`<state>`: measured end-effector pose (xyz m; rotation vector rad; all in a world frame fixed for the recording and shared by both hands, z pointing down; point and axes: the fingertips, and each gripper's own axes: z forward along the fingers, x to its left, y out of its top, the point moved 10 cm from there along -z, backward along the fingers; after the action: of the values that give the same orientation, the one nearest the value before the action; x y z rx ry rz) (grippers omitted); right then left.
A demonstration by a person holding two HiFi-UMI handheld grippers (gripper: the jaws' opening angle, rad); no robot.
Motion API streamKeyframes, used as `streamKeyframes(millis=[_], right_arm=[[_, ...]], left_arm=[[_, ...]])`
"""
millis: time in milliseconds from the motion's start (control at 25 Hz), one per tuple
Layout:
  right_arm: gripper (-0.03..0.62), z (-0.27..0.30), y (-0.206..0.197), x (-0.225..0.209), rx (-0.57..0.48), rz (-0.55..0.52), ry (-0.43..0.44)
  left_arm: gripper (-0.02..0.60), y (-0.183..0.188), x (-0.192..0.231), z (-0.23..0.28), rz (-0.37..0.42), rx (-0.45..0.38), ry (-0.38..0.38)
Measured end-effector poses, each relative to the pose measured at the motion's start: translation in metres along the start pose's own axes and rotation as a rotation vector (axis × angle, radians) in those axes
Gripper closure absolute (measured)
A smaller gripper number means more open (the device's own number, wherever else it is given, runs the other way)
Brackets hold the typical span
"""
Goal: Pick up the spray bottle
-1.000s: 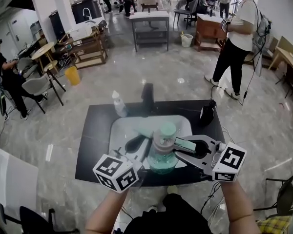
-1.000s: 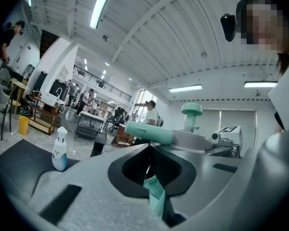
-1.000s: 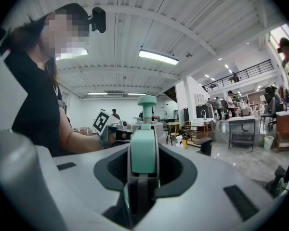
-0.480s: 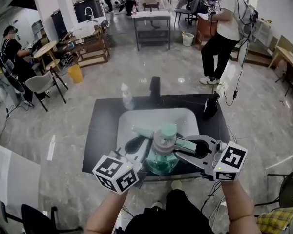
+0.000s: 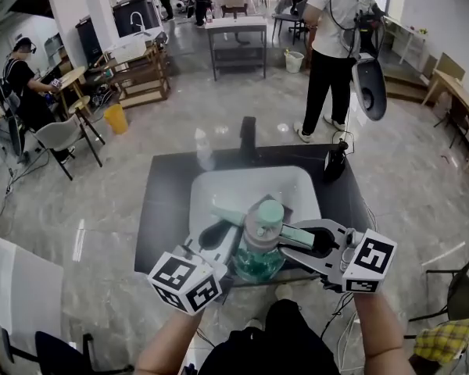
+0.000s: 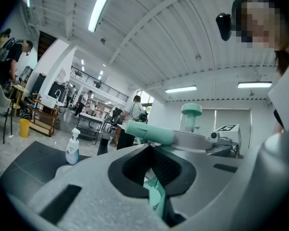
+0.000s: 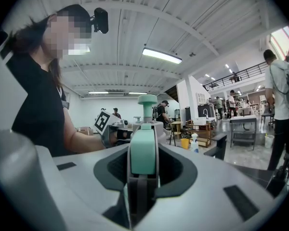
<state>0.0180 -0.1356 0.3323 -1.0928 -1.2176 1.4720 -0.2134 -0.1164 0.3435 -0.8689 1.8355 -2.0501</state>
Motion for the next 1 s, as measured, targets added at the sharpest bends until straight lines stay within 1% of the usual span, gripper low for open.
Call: streamKeyframes(millis=[120,200,360,520,640,880,1000], right_arm=[[0.491,0.0,-0.004,0.009,-0.007,0.005,-0.01],[0.491,0.0,-0.006,0.016,-0.009,0.005,-0.009],[0.491,-0.008,-0.008,0.032,-0.011,0.012,0.021],[0.491,-0.021,-0.007,0.046,-0.005,-0.004,0.026],[0.491,-0.037,-0.009,0.059,0.017,-0.015,0.019],[0.491,-0.067,-0.025,0.082,0.008,0.029,0.017],[0.491,-0.076,-0.029,0.092,0.006,0.03,0.015]], left_arm=[[0.577,-0.002,-0.001,-0.006,0.017,0.008,-0.008],[0.577,-0.003,-0.004,-0.011,0.007,0.007,-0.007],[0.577,-0.008,-0.018,-0.022,-0.018,-0.001,0.004],[0.577,-0.011,-0.037,-0.033,-0.032,-0.007,0.022],[0.577,-0.02,-0.055,-0.037,-0.054,0.007,0.022],[0.577,-0.035,-0.091,-0.046,-0.065,0.035,0.017],[0.577,-0.04,-0.103,-0.052,-0.062,0.04,0.023]])
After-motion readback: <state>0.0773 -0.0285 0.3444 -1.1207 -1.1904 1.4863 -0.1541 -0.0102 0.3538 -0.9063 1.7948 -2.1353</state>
